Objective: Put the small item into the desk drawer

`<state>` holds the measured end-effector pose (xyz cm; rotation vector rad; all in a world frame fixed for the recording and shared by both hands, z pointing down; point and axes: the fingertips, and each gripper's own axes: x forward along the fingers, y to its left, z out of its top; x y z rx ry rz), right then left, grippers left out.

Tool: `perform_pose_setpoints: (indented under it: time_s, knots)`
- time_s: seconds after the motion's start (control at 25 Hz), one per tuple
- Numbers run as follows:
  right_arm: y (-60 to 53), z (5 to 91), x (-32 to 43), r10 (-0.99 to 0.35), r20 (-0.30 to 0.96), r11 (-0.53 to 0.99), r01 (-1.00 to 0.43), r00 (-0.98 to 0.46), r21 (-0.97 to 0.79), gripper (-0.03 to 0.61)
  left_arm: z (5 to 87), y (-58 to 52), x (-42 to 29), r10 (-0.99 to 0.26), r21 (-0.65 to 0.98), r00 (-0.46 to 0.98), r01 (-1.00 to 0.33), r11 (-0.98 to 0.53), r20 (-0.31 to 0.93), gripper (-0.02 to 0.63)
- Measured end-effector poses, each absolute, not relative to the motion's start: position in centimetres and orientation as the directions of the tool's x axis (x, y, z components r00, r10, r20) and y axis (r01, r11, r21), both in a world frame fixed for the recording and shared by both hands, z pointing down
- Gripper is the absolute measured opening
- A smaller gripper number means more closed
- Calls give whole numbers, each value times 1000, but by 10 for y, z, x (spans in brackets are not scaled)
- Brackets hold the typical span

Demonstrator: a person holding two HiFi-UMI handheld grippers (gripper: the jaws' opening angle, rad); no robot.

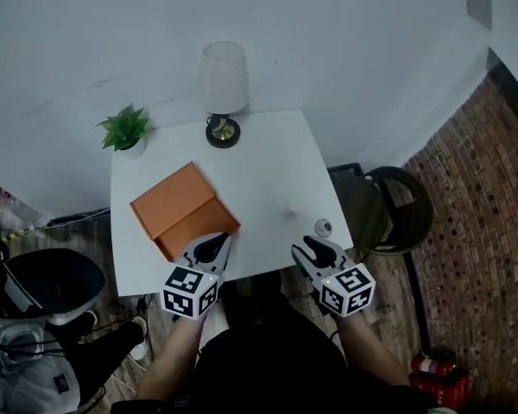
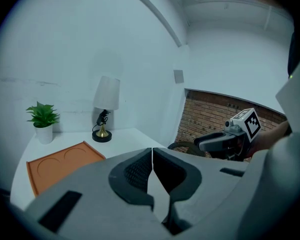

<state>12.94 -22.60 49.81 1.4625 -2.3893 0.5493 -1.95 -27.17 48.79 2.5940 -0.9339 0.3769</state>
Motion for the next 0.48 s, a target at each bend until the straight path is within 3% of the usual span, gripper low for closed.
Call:
perform_pose_setpoints:
  time_s: [0.48]
  knots:
    - [-294, 567, 173, -751, 530, 368, -916, -395, -161, 195, 534, -319, 3, -564, 236, 701, -695, -680, 437, 15]
